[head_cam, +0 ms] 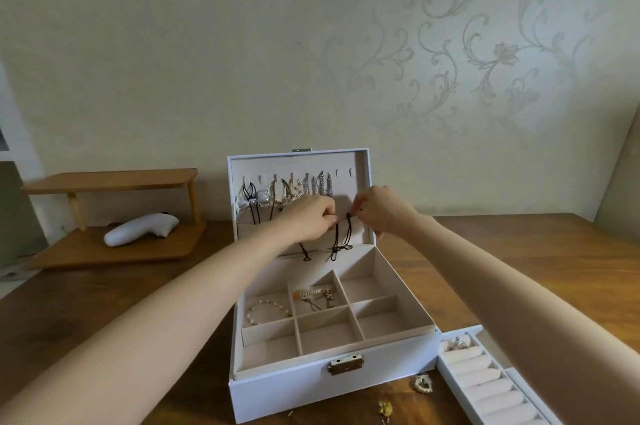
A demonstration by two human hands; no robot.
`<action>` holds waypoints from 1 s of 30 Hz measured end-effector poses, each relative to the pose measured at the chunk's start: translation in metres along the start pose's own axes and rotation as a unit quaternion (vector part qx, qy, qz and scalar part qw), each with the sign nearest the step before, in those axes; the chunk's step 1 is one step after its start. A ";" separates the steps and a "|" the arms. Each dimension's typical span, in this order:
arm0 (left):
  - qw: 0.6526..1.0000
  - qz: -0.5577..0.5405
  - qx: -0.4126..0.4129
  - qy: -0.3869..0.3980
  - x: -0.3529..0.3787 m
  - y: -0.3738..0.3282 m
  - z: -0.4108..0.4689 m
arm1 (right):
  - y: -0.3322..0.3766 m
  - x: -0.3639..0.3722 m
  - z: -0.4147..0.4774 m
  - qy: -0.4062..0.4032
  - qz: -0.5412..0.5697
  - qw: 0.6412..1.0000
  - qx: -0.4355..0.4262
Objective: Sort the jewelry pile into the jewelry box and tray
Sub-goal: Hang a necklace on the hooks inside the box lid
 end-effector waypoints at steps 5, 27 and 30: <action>0.997 -0.077 0.010 0.020 -0.001 0.001 0.001 | -0.003 0.010 -0.004 0.051 0.051 0.997 0.010; 0.973 -0.171 0.008 -0.154 -0.059 0.019 0.001 | 0.015 -0.040 -0.010 -0.068 0.461 0.883 -0.059; 0.979 -0.161 0.028 -0.119 -0.057 0.012 -0.003 | 0.020 -0.047 -0.010 -0.083 0.467 0.877 -0.068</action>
Point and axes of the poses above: each hand's wrist, its own z-axis towards the middle knuckle, its own x-axis out of the palm, y = z × x, the point moved 4 cm from there along z, towards the middle knuckle, and after that the axes turned 9 degrees about z, right-handed, at the moved point
